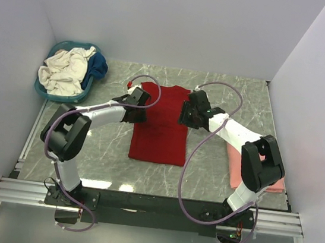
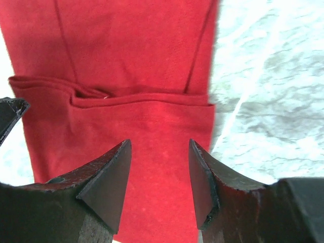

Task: Fold and stack the t-shirts
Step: Fold the tshirt

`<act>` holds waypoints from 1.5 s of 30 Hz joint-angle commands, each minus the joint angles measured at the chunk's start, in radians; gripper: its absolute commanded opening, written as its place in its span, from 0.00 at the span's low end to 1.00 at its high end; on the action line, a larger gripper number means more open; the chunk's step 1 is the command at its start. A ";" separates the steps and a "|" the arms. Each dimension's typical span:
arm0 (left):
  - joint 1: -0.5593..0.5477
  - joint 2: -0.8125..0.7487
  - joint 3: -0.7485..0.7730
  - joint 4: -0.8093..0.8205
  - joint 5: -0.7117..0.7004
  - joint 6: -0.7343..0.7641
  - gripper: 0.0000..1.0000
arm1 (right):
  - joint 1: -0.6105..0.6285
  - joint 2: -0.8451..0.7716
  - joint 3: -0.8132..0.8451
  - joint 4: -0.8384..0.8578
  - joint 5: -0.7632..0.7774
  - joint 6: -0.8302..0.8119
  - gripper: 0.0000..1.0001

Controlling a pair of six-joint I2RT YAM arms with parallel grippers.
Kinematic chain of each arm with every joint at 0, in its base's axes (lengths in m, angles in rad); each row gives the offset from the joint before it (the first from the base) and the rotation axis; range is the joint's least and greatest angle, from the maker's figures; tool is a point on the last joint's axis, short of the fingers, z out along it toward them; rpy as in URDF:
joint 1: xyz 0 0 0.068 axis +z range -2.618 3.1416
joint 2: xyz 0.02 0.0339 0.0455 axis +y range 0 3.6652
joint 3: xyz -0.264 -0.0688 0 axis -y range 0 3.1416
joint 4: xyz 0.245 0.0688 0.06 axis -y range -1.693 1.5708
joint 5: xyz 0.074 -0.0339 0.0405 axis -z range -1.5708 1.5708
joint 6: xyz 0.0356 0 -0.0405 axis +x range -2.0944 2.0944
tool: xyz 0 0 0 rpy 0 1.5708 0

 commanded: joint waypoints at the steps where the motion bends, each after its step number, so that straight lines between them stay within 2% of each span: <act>1: 0.004 0.027 0.064 -0.018 -0.052 0.047 0.39 | -0.030 -0.012 -0.009 0.055 -0.015 -0.003 0.56; 7: 0.006 0.075 0.104 -0.021 -0.048 0.055 0.38 | -0.059 0.004 -0.017 0.061 -0.024 -0.014 0.56; 12: 0.006 0.079 0.110 -0.022 -0.062 0.061 0.34 | -0.071 0.036 -0.019 0.065 -0.033 -0.017 0.56; 18: 0.012 0.089 0.109 -0.024 -0.060 0.062 0.20 | -0.076 0.077 -0.016 0.079 -0.036 -0.014 0.56; 24: 0.013 0.076 0.109 -0.035 -0.082 0.064 0.01 | -0.083 0.091 -0.022 0.087 -0.036 -0.011 0.56; 45: 0.029 0.049 0.121 -0.076 -0.105 0.041 0.01 | -0.094 0.192 -0.011 0.121 -0.062 0.005 0.50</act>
